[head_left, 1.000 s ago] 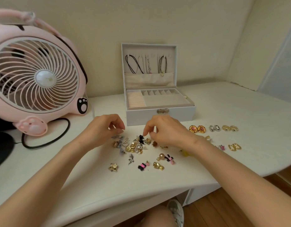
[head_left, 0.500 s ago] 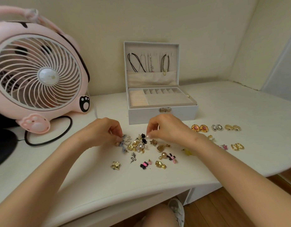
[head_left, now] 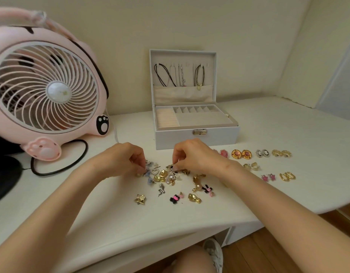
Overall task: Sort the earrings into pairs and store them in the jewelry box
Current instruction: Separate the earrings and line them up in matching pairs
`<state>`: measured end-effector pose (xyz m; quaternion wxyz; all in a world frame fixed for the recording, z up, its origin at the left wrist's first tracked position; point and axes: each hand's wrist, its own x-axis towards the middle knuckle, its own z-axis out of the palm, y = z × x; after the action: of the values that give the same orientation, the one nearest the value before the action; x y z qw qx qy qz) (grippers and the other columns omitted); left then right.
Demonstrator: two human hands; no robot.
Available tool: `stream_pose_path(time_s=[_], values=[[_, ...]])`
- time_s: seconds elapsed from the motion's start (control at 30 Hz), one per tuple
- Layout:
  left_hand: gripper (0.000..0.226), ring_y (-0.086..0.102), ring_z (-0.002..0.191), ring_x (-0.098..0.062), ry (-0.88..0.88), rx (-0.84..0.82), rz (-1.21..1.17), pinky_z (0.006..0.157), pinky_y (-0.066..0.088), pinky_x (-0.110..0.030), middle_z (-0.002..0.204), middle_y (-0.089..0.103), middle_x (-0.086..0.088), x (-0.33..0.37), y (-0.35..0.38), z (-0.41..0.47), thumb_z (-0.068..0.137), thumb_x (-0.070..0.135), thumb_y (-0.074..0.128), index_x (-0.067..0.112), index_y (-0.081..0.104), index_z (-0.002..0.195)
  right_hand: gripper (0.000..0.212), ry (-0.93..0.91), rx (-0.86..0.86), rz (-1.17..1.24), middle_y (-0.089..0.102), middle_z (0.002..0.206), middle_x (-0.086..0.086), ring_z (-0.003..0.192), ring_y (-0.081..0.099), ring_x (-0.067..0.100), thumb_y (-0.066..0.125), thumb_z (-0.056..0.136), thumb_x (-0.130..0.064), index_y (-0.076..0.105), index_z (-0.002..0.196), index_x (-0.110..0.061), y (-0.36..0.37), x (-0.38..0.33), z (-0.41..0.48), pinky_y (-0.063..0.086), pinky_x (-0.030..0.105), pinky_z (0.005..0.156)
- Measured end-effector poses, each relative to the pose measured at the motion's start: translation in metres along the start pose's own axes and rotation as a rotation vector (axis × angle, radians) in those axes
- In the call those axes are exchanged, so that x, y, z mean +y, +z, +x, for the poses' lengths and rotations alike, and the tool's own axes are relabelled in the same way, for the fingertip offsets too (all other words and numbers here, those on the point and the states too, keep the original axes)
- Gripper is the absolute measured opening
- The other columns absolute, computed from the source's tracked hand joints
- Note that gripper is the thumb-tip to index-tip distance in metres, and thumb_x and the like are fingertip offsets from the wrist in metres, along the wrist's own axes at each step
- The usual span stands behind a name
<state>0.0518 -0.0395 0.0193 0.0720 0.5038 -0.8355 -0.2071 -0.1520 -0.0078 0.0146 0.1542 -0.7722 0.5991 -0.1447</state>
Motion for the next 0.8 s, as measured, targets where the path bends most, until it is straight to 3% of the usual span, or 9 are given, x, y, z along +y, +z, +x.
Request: stream_pose_path(time_s=[0.17, 0.27, 0.33, 0.47, 0.57, 0.8], values=[[0.008, 0.052, 0.069, -0.006, -0.041, 0.074, 0.029, 0.058, 0.036, -0.021, 0.073, 0.062, 0.010, 0.0002, -0.0006, 0.0012, 0.084, 0.021, 0.065, 0.024, 0.061, 0.078, 0.011, 0.017, 0.002, -0.010, 0.065, 0.093, -0.001, 0.087, 0.059, 0.013, 0.069, 0.083, -0.018, 0.069, 0.093, -0.014, 0.0007, 0.0013, -0.0004, 0.051, 0.030, 0.079], [0.015, 0.054, 0.073, -0.010, -0.055, 0.135, 0.043, 0.066, 0.041, -0.026, 0.075, 0.064, 0.009, -0.0046, -0.0028, 0.0027, 0.082, 0.018, 0.066, 0.028, 0.060, 0.073, 0.012, 0.018, -0.019, -0.021, 0.062, 0.089, -0.003, 0.084, 0.057, 0.012, 0.066, 0.084, -0.012, 0.070, 0.094, -0.016, -0.0012, 0.0018, -0.0018, 0.048, 0.022, 0.068], [0.019, 0.051, 0.070, -0.007, -0.031, 0.116, 0.032, 0.063, 0.039, -0.023, 0.079, 0.063, 0.007, -0.0063, -0.0037, 0.0027, 0.080, 0.017, 0.068, 0.031, 0.059, 0.071, 0.015, 0.014, -0.030, -0.032, 0.057, 0.082, -0.007, 0.078, 0.054, 0.010, 0.065, 0.084, -0.009, 0.070, 0.095, -0.017, -0.0020, 0.0020, -0.0028, 0.041, 0.016, 0.057], [0.020, 0.051, 0.074, -0.008, -0.001, 0.000, 0.029, 0.069, 0.040, -0.023, 0.087, 0.064, 0.006, -0.0055, -0.0025, 0.0015, 0.081, 0.016, 0.068, 0.034, 0.061, 0.075, 0.012, -0.003, -0.024, -0.012, 0.052, 0.078, -0.011, 0.075, 0.052, 0.009, 0.067, 0.084, -0.018, 0.070, 0.096, -0.020, -0.0016, 0.0016, -0.0050, 0.035, 0.017, 0.054], [0.013, 0.050, 0.074, -0.008, 0.002, 0.016, 0.017, 0.064, 0.037, -0.021, 0.084, 0.063, 0.008, -0.0021, -0.0015, 0.0005, 0.082, 0.029, 0.066, 0.034, 0.059, 0.073, 0.012, -0.008, -0.016, 0.003, 0.051, 0.077, -0.012, 0.072, 0.051, 0.006, 0.067, 0.085, -0.021, 0.070, 0.096, -0.022, -0.0012, 0.0030, -0.0070, 0.033, 0.017, 0.053], [0.015, 0.050, 0.068, -0.005, -0.049, -0.046, 0.050, 0.059, 0.037, -0.020, 0.081, 0.061, 0.008, 0.0007, 0.0000, -0.0025, 0.074, 0.033, 0.074, 0.027, 0.062, 0.078, 0.012, -0.044, 0.097, 0.053, 0.059, 0.087, -0.007, 0.079, 0.053, 0.006, 0.064, 0.086, -0.015, 0.070, 0.093, -0.022, -0.0008, 0.0036, -0.0068, 0.041, 0.021, 0.072]])
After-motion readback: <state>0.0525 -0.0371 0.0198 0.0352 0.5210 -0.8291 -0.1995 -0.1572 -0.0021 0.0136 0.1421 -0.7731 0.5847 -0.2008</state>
